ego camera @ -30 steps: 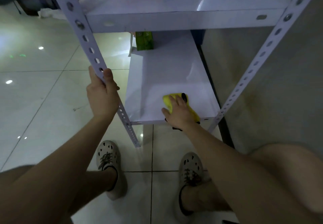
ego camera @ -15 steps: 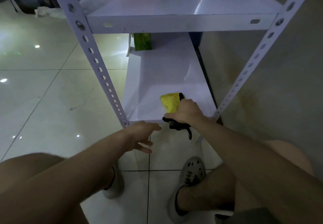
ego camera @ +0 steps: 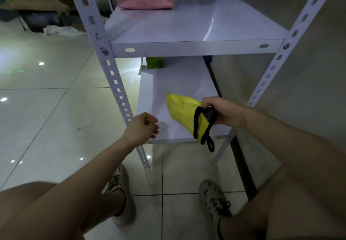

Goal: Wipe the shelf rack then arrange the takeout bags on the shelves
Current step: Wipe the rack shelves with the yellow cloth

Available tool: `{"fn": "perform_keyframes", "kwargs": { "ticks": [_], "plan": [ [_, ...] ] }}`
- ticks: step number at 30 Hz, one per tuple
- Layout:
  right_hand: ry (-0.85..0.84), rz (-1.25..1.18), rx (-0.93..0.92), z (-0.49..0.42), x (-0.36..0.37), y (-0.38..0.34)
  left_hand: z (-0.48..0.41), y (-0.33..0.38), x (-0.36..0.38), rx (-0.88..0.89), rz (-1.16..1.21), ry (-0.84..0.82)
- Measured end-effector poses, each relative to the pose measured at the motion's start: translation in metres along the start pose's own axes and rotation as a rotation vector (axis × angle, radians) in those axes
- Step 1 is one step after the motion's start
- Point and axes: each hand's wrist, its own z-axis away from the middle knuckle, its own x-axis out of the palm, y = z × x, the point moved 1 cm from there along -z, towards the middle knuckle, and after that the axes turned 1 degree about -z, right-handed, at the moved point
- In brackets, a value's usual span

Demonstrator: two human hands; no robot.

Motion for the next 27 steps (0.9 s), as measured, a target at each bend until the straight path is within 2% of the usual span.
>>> {"fn": "perform_keyframes", "kwargs": {
  "ticks": [3, 5, 8, 11, 13, 20, 24, 27],
  "plan": [
    [0.03, -0.15, -0.027, 0.006, 0.007, 0.008, 0.004, -0.003, 0.0, 0.035, 0.048, 0.043],
    [0.054, -0.147, -0.062, 0.008, 0.016, 0.013, 0.008, -0.003, -0.001, 0.059, 0.113, 0.084],
    [0.082, -0.006, -0.15, 0.013, 0.035, 0.018, 0.013, 0.001, -0.005, 0.049, 0.229, 0.122],
    [0.094, 0.118, -0.205, 0.022, 0.05, 0.031, 0.019, 0.004, -0.006, -0.003, 0.375, 0.105],
    [0.095, 0.242, -0.269, 0.029, 0.056, 0.04, 0.018, 0.008, -0.007, 0.006, 0.391, 0.085],
    [0.121, 0.431, -0.542, 0.038, 0.064, 0.069, 0.008, 0.014, -0.008, 0.078, 0.075, 0.038],
    [0.048, 0.375, -0.379, 0.031, 0.062, 0.077, 0.011, 0.019, -0.004, 0.217, -0.122, 0.043],
    [0.168, 0.296, -0.407, 0.029, 0.063, 0.072, 0.021, 0.023, 0.0, 0.424, -0.368, 0.014]
  ]
}}
